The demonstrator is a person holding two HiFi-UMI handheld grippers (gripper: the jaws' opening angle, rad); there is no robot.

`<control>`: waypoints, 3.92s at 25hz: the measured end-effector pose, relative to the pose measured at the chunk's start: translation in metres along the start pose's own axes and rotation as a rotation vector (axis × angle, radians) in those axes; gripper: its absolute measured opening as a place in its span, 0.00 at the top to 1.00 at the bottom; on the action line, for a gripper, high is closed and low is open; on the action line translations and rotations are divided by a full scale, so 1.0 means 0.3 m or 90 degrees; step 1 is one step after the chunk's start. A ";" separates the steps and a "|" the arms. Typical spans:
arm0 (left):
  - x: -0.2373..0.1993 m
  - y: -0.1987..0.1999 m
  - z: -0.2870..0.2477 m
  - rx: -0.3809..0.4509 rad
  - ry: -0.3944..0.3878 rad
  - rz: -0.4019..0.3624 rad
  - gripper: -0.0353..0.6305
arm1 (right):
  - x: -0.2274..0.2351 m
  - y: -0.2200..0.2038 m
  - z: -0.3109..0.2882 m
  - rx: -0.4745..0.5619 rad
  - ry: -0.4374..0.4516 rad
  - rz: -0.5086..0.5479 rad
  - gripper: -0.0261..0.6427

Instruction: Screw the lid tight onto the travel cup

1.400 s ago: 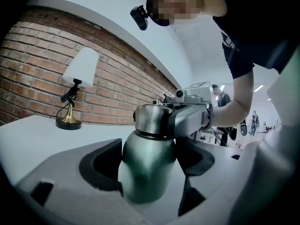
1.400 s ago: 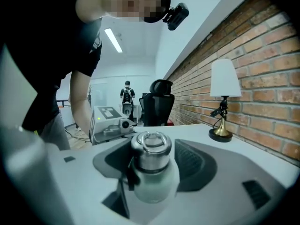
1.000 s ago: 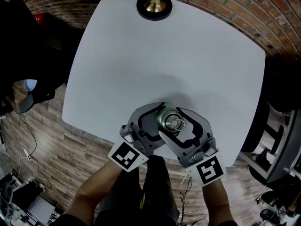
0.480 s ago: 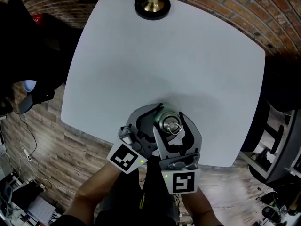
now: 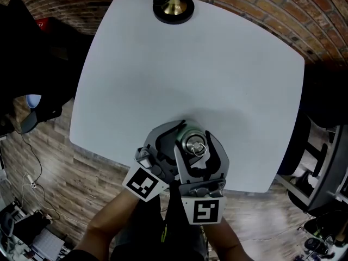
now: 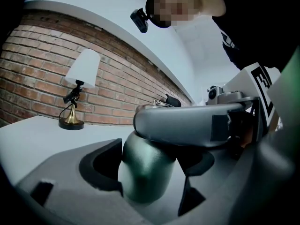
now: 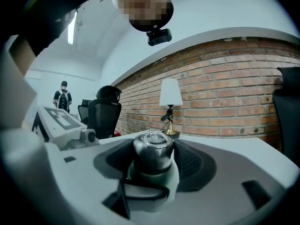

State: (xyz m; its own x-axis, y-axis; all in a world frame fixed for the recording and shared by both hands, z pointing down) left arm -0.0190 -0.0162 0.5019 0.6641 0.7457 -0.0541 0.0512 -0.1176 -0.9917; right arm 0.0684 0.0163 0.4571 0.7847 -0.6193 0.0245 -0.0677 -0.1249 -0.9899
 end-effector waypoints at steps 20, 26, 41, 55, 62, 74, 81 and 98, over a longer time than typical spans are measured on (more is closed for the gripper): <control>-0.018 -0.010 -0.007 0.005 -0.046 0.029 0.41 | 0.078 0.036 0.162 -0.046 0.146 -0.128 0.53; -0.030 -0.019 0.040 -0.041 -0.053 0.001 0.38 | 0.104 0.089 0.227 -0.079 0.143 -0.103 0.53; -0.003 0.155 0.191 -0.082 -0.015 0.013 0.39 | 0.170 0.221 0.365 -0.085 0.055 -0.066 0.74; 0.010 0.384 0.283 -0.053 0.098 0.002 0.87 | 0.272 0.373 0.559 0.013 -0.043 -0.136 0.94; 0.000 0.586 0.337 -0.018 0.153 0.028 0.89 | 0.274 0.513 0.625 0.051 -0.071 -0.075 0.94; -0.002 0.834 0.439 0.107 0.215 -0.002 0.90 | 0.256 0.721 0.723 0.107 -0.110 0.011 0.94; -0.011 0.896 0.518 0.149 0.255 -0.028 0.90 | 0.255 0.736 0.813 0.120 -0.161 -0.001 0.94; -0.056 0.918 0.499 0.163 0.248 -0.012 0.90 | 0.258 0.793 0.749 0.102 -0.171 0.017 0.94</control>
State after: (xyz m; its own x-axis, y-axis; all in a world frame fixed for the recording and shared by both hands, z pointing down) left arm -0.1276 0.0371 0.2123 0.8983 0.4379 -0.0369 -0.0873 0.0956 -0.9916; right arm 0.2515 0.1129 0.1921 0.9201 -0.3911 -0.0182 -0.0090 0.0252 -0.9996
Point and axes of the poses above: the fingertips, and each gripper's own axes: z backward along the fingers, x to its right, y out of its top, the point moved 9 cm from there along z, backward along the fingers, and after that the axes turned 15 degrees about y, right-handed, at the moved point
